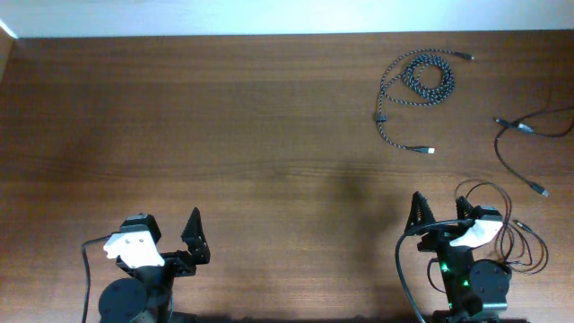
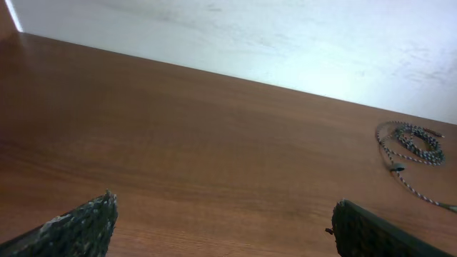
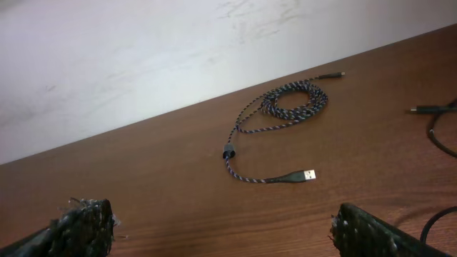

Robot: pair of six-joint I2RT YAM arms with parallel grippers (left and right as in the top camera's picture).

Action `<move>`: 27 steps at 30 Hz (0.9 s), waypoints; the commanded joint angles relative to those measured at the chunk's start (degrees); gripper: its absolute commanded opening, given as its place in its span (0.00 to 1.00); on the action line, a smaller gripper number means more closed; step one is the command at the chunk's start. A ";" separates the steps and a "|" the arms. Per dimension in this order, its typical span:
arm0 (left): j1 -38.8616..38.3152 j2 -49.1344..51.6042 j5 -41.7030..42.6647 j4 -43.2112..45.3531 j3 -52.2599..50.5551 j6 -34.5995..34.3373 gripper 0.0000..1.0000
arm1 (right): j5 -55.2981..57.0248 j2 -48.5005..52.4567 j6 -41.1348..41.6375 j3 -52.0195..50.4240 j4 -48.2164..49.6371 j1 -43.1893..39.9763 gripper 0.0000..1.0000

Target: Untangle cables

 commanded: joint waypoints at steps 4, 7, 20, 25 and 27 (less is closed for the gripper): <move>4.83 -1.05 -1.68 1.14 -2.27 -0.13 0.99 | 0.48 -0.37 0.39 -0.61 0.20 0.22 0.99; 6.19 -4.50 -0.35 4.59 -5.55 -0.11 0.99 | 0.48 -0.37 0.39 -0.61 0.20 0.22 0.99; 6.29 -8.00 5.68 39.71 -31.61 5.09 0.99 | 0.48 -0.37 0.39 -0.61 0.20 0.22 0.99; 6.34 -8.02 15.08 36.02 -31.98 24.57 0.99 | 0.48 -0.37 0.39 -0.61 0.20 0.22 0.99; 6.58 -8.02 14.82 36.02 -31.98 24.52 0.99 | 0.48 -0.37 0.39 -0.61 0.20 0.22 0.99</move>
